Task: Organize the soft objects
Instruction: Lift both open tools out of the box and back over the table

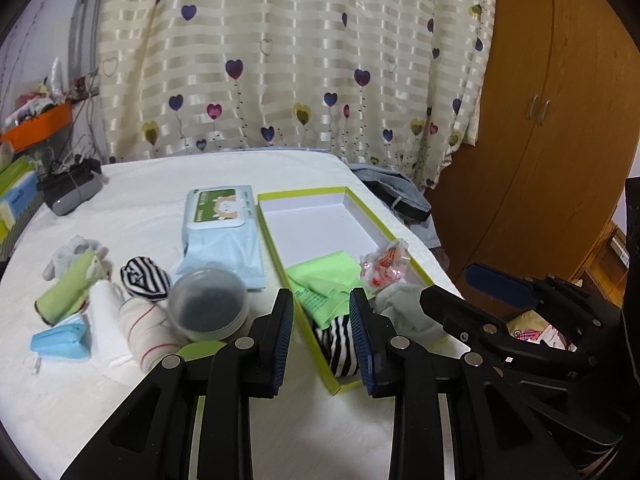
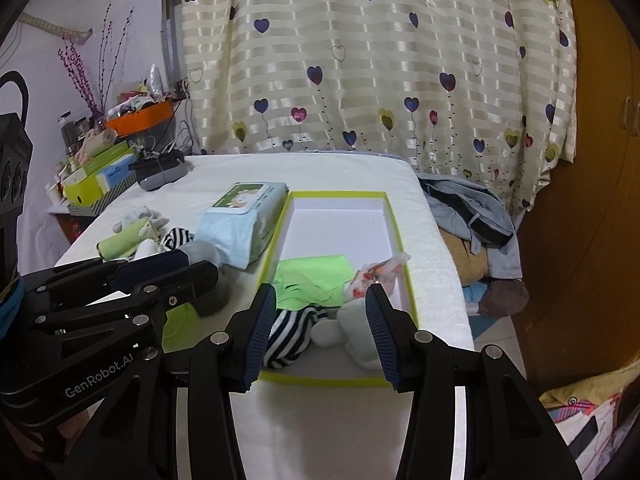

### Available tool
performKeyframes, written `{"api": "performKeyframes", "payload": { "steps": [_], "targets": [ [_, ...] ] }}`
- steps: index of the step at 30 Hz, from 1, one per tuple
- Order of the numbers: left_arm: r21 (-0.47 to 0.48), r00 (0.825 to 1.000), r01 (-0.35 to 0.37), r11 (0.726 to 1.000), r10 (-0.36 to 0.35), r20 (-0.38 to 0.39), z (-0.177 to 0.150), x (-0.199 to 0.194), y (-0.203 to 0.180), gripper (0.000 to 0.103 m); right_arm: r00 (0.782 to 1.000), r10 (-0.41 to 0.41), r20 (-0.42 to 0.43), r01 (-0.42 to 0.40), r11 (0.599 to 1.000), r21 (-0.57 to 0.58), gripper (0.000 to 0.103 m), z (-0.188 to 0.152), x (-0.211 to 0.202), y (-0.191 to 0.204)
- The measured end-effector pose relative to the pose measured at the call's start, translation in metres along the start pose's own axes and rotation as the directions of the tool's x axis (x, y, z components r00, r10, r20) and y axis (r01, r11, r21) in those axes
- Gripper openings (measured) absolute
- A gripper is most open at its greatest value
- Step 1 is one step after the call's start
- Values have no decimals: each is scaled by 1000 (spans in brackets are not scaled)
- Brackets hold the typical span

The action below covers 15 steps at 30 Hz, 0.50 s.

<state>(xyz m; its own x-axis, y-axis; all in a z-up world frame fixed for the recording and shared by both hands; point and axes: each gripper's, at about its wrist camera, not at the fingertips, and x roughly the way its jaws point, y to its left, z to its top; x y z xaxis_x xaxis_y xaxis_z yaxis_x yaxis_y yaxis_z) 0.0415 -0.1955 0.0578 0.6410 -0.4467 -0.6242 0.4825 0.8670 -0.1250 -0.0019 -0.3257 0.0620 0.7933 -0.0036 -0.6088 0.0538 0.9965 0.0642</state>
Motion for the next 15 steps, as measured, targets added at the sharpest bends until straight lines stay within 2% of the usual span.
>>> {"api": "performKeyframes", "payload": {
  "steps": [15],
  "targets": [
    [-45,998,-51,998,52,39,-20,-38,33,28,999,47,19,-46,998,-39,48,-8,-20,39]
  ]
}}
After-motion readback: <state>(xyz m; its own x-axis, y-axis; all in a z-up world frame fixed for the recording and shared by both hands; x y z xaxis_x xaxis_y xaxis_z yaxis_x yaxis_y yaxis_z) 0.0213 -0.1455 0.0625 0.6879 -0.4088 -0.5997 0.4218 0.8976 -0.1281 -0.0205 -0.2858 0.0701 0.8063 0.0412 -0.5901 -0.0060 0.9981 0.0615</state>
